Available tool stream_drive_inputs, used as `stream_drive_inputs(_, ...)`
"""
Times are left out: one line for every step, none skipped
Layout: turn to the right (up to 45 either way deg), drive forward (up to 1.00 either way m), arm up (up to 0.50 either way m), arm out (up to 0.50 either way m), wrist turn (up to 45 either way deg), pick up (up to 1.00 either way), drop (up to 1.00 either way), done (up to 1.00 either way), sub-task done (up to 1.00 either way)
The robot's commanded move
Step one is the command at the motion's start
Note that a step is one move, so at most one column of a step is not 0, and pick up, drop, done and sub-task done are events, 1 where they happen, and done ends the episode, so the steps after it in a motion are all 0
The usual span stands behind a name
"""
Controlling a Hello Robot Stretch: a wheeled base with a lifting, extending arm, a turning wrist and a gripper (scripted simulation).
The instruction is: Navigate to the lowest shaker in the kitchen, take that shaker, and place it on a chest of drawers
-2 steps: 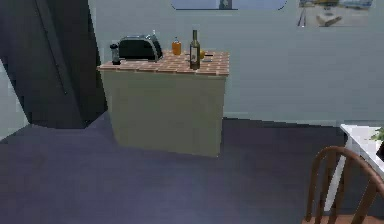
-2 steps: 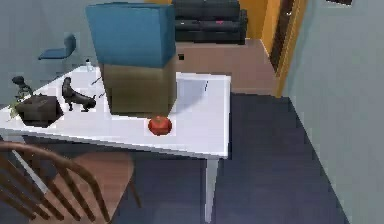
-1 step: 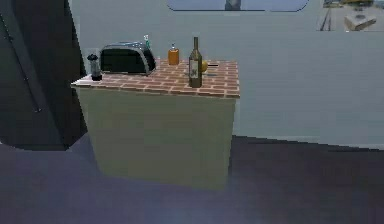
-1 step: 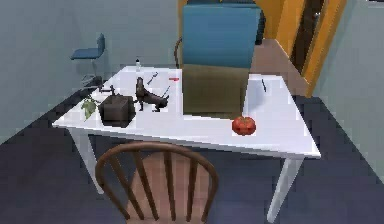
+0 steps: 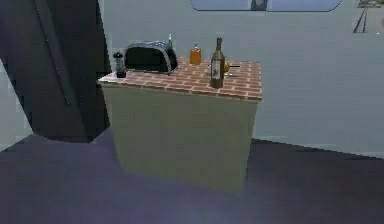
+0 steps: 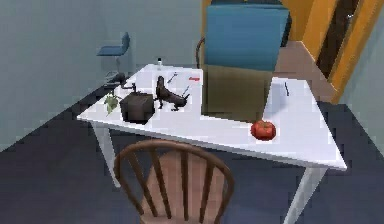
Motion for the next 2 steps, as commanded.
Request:
stream_drive_inputs(0.0,0.70,0.00,0.00,0.0,0.00,0.00,0.00,0.00)
stream_drive_inputs(45.0,0.00,0.00,0.00,0.0,0.00,0.00,0.00,0.00)
